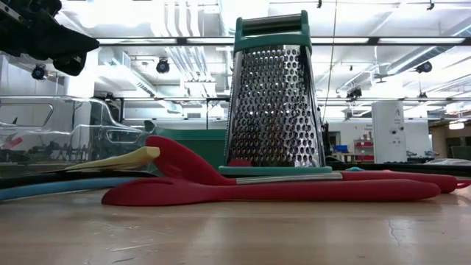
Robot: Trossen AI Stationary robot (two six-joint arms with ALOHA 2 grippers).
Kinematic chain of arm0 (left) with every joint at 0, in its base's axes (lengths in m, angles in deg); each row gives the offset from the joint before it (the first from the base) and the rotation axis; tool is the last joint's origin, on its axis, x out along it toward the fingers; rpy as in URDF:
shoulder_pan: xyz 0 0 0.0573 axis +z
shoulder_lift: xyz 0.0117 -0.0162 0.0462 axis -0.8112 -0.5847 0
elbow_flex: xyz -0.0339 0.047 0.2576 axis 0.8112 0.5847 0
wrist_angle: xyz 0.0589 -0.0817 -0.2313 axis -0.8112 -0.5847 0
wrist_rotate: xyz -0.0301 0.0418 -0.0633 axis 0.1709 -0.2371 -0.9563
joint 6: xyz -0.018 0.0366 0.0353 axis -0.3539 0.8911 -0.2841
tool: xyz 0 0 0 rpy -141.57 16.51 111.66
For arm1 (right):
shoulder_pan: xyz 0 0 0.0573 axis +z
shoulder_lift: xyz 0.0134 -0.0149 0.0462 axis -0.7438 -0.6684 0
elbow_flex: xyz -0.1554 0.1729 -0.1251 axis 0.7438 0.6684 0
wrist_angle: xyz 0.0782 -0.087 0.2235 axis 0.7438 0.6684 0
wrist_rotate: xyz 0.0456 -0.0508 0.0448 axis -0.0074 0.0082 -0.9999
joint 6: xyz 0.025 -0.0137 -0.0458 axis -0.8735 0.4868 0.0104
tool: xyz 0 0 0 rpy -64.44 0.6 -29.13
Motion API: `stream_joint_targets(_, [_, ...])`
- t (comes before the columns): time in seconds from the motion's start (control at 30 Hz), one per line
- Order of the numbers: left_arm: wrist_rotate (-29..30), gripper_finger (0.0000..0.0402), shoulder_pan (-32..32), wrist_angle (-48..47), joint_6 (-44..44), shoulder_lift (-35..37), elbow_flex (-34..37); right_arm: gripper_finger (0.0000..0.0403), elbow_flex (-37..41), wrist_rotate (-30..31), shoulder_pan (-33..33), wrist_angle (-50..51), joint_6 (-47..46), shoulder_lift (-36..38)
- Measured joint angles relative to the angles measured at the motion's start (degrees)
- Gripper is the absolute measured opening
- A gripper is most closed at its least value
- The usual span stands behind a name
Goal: Pick & Place Kitchen Items
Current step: Put the green table knife into the bottom transparent bin
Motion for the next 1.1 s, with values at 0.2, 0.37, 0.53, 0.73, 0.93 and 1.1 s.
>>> stream_joint_targets(0.2, [-0.01, 0.0019, -0.02, -0.01, 0.0, -0.02, 0.0, 0.0033, 9.13, -3.13, 5.1, -0.19, -9.84, 2.76])
stream_joint_targets(0.37, [-0.01, 0.0019, 0.0, -0.07, -0.01, -0.02, 0.01, 0.0033, 14.07, -4.57, 7.03, -1.43, -14.73, 2.73])
stream_joint_targets(0.53, [0.0, 0.0019, 0.0, -0.05, 0.0, -0.02, 0.0, 0.0034, 18.49, -5.9, 7.2, -5.45, -14.96, 2.69])
stream_joint_targets(0.73, [0.01, 0.0019, -0.01, -0.05, 0.0, -0.02, 0.0, 0.0034, 23.46, -6.23, 7.2, -10.85, -14.84, 2.66])
stream_joint_targets(0.93, [0.0, 0.0019, -0.01, -0.03, 0.0, -0.02, 0.01, 0.0034, 27.35, -7.58, 7.18, -15.36, -14.79, 2.65])
stream_joint_targets(1.1, [0.0, 0.0019, 0.0, -0.03, 0.0, -0.02, 0.02, 0.0035, 28.92, -7.77, 7.18, -17.58, -14.78, 2.6])
